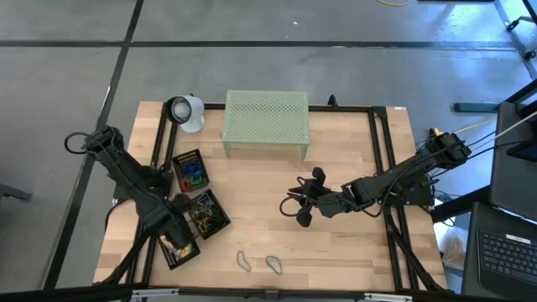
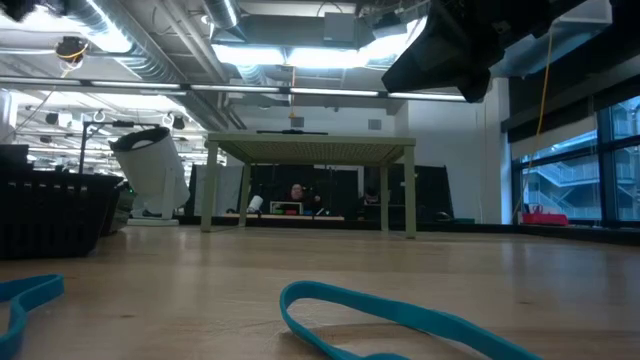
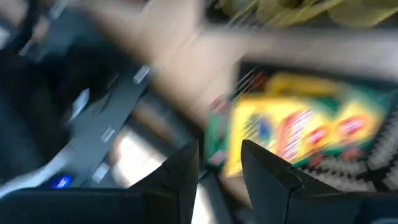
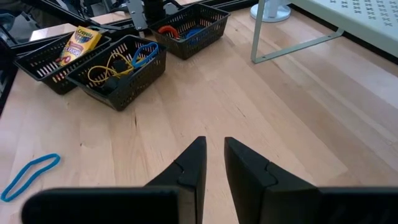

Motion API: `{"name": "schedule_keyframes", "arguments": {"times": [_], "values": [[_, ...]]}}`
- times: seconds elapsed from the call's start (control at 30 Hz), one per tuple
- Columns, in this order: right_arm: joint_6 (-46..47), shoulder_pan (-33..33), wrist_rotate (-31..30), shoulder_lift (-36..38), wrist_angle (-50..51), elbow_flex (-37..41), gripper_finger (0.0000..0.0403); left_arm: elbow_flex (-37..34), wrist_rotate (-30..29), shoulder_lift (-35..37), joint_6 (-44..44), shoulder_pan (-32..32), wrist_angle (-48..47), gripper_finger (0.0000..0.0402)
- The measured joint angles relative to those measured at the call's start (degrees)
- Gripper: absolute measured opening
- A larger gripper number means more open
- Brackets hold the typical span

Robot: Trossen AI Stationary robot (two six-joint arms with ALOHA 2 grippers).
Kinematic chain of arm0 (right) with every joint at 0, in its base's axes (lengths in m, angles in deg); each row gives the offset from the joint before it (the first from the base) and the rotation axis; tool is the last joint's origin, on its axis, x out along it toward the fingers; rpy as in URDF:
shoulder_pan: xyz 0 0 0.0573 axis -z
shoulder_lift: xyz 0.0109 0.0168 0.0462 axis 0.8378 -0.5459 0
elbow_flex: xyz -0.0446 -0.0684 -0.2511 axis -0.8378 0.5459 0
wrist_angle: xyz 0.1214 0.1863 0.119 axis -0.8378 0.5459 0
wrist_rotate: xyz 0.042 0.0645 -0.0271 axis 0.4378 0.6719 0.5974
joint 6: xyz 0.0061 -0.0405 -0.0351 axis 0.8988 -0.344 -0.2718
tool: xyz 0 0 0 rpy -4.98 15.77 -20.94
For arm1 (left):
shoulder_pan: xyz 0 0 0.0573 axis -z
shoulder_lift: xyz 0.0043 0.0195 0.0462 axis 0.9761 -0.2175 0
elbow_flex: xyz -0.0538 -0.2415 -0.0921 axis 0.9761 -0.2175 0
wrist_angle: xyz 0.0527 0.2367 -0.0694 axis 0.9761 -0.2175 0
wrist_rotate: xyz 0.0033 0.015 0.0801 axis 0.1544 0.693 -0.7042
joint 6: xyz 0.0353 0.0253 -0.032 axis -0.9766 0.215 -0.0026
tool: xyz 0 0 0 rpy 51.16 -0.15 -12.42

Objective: Pick & Place Office Desk Supplies
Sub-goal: Put the blue rubber band into the middle black bin

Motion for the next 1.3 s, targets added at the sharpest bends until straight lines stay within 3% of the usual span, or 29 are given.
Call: {"name": "schedule_keyframes", "arguments": {"times": [0.3, 0.4, 0.7, 0.97, 1.3], "values": [[0.2, 0.0, 0.0, 0.0, 0.0, 0.0, 0.0061, 0.0, -17.9, -0.1, -17.1, -3.9, 27.5, 0.012], [0.2, 0.0, 0.0, 0.0, 0.0, 0.0, 0.0061, 0.0, -20.6, -1.7, -24.8, -4.6, 37.6, 0.013], [2.9, 0.0, 0.1, 0.0, 0.0, 0.0, 0.0061, 0.0, -16.4, -12.7, -51.2, -6.9, 59.2, 0.0184], [4.3, 0.0, 0.0, -0.8, 0.0, 0.0, 0.0061, 0.0, -14.1, -22.2, -76.6, -7.1, 67.3, 0.0191], [4.5, 0.0, 1.5, -5.8, -0.3, 0.0, 0.0061, 0.2, -14.5, -29.1, -86.5, -7.2, 75.1, 0.0189]]}}
